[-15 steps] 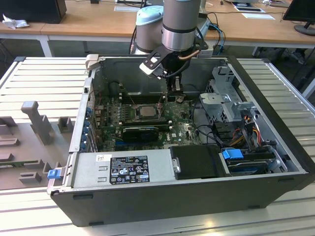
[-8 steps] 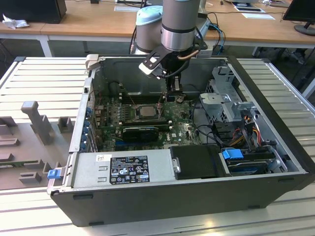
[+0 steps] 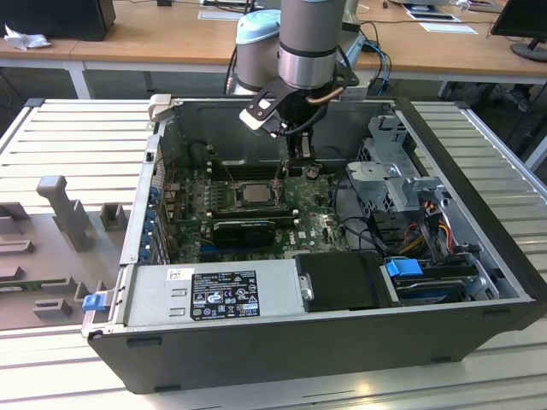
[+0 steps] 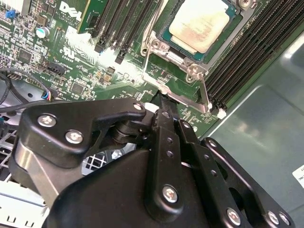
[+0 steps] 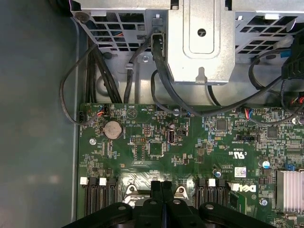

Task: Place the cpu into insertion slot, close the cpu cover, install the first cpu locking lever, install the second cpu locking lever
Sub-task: 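Close the cpu cover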

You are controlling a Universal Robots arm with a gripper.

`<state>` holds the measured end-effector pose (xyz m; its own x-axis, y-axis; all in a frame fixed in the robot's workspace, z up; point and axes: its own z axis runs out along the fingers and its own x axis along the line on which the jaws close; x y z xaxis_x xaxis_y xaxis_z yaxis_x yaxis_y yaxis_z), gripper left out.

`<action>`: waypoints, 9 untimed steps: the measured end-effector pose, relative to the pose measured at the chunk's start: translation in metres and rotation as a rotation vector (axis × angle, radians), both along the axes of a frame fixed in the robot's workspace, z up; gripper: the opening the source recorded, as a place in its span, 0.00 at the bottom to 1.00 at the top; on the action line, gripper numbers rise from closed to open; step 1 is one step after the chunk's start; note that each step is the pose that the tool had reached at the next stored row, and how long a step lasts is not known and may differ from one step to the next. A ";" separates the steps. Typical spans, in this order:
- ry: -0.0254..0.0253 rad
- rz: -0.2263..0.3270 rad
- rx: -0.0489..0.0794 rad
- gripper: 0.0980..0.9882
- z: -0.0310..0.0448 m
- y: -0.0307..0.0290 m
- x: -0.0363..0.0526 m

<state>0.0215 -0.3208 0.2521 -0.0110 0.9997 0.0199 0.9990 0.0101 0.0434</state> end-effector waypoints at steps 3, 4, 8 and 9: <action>0.0000 0.000 0.000 0.01 0.0000 0.0000 -0.0006; 0.0000 0.000 0.000 0.01 0.0000 0.0000 -0.0008; 0.0000 0.000 0.000 0.01 0.0000 0.0000 -0.0020; 0.0000 0.000 0.000 0.01 0.0000 0.0000 -0.0023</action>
